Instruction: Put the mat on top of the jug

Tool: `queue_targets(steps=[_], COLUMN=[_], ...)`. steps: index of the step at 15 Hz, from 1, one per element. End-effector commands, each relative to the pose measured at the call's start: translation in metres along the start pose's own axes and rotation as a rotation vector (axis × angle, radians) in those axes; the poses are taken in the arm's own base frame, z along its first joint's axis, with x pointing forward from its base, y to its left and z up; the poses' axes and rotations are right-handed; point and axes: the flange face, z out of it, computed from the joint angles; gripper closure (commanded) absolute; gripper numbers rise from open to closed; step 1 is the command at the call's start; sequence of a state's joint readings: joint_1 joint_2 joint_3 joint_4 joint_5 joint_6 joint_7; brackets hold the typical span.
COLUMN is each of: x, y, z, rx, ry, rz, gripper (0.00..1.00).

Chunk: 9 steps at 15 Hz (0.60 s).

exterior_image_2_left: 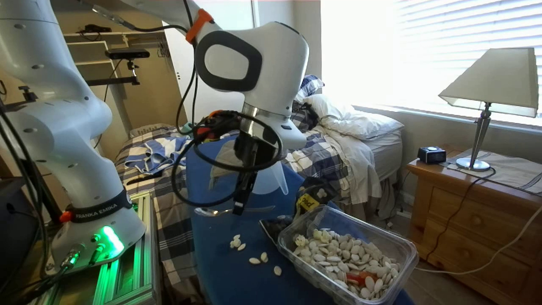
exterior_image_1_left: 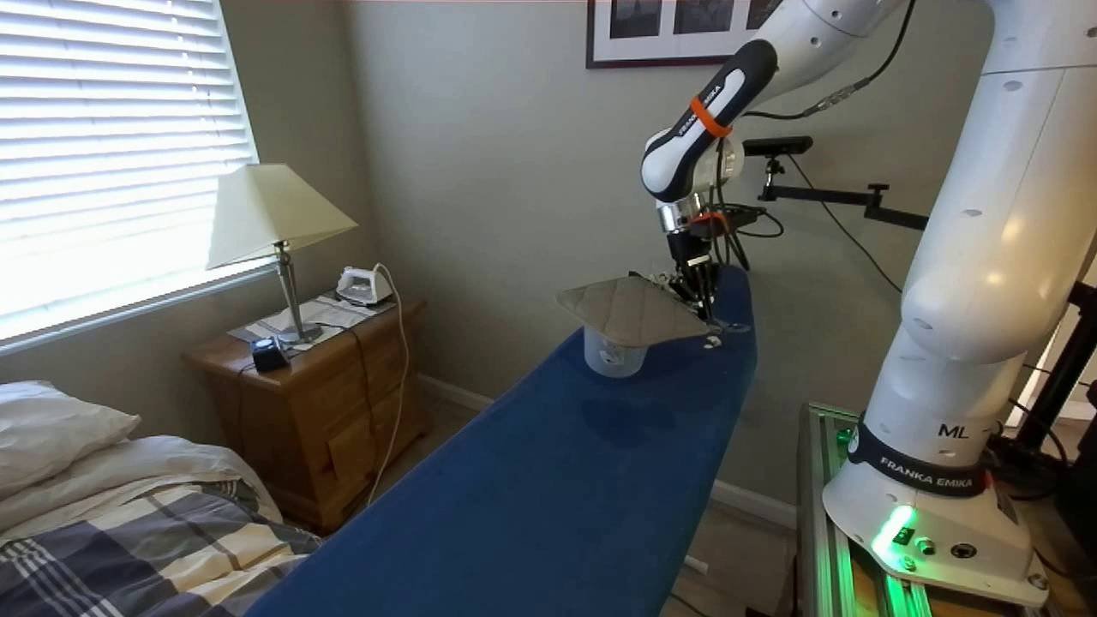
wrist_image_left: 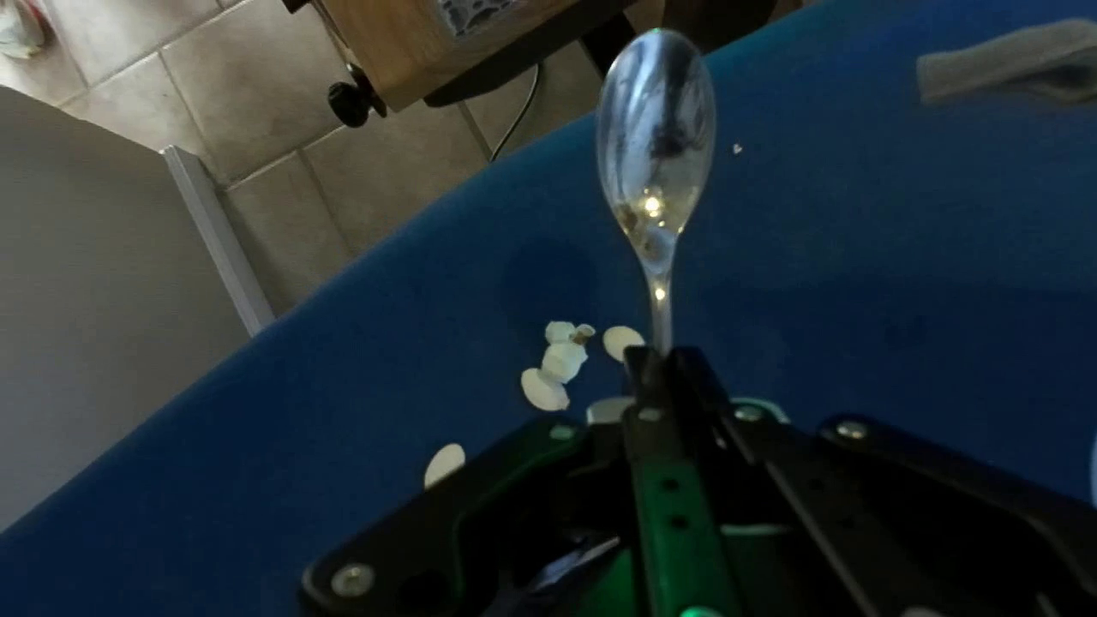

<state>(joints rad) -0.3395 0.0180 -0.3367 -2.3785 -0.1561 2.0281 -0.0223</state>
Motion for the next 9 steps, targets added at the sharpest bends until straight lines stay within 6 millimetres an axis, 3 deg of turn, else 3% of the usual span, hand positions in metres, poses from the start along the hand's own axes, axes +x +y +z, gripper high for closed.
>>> queue_targets(steps=[1, 9], x=[-0.012, -0.048], y=[0.007, -0.025], z=[-0.015, -0.09], rx=[-0.036, -0.094], ry=[0.013, 0.135], rz=[0.018, -0.04], gripper=[0.98, 0.98])
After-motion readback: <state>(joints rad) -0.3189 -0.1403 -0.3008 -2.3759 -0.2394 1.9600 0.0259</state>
